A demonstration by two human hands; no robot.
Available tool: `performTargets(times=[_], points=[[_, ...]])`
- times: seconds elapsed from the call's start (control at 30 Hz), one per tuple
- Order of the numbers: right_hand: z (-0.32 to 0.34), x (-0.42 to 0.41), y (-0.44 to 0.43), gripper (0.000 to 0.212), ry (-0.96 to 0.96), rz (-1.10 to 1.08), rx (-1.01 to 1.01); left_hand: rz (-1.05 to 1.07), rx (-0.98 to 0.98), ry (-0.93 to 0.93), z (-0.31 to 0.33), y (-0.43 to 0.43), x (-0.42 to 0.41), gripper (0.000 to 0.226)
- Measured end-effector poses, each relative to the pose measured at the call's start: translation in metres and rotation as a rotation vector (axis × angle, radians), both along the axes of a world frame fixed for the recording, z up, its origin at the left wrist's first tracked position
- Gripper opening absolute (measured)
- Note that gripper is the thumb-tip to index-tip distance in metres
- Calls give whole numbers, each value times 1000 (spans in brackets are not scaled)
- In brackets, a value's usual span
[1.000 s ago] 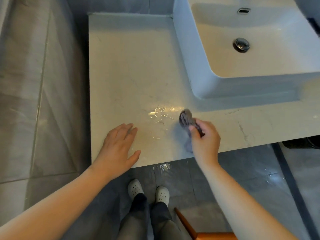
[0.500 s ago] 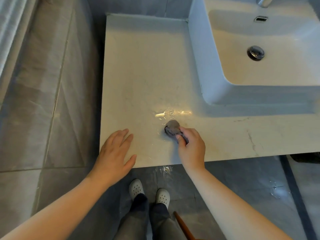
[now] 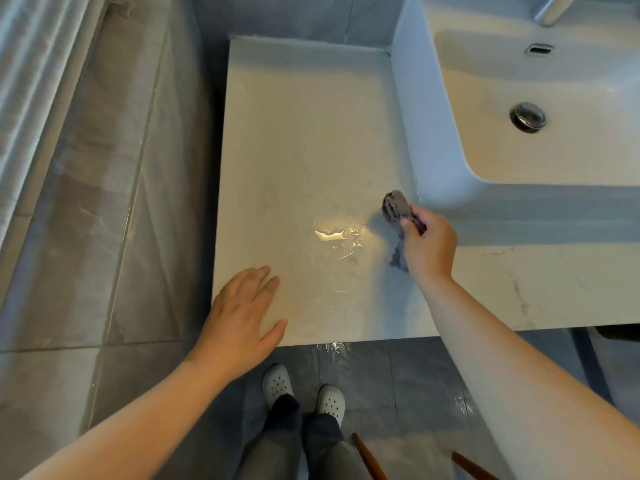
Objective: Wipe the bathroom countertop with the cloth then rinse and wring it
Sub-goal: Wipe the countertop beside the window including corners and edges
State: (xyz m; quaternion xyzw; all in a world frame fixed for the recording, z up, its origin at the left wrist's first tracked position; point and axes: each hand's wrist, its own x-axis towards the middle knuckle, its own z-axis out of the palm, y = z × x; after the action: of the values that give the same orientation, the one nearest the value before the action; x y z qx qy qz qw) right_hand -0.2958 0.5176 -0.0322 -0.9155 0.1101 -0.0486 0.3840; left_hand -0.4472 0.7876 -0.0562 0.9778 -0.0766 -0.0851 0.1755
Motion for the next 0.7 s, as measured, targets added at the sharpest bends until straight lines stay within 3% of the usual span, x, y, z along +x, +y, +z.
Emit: performTargets(times=[0.17, 0.43, 0.7], points=[[-21, 5, 18, 30, 18, -4, -5, 22, -24, 3, -1, 1, -1, 65], [-18, -44, 48, 28, -20, 281, -15, 52, -15, -6, 1, -3, -2, 65], [15, -80, 48, 30, 193, 340, 296, 50, -6, 1, 3, -2, -3, 66]])
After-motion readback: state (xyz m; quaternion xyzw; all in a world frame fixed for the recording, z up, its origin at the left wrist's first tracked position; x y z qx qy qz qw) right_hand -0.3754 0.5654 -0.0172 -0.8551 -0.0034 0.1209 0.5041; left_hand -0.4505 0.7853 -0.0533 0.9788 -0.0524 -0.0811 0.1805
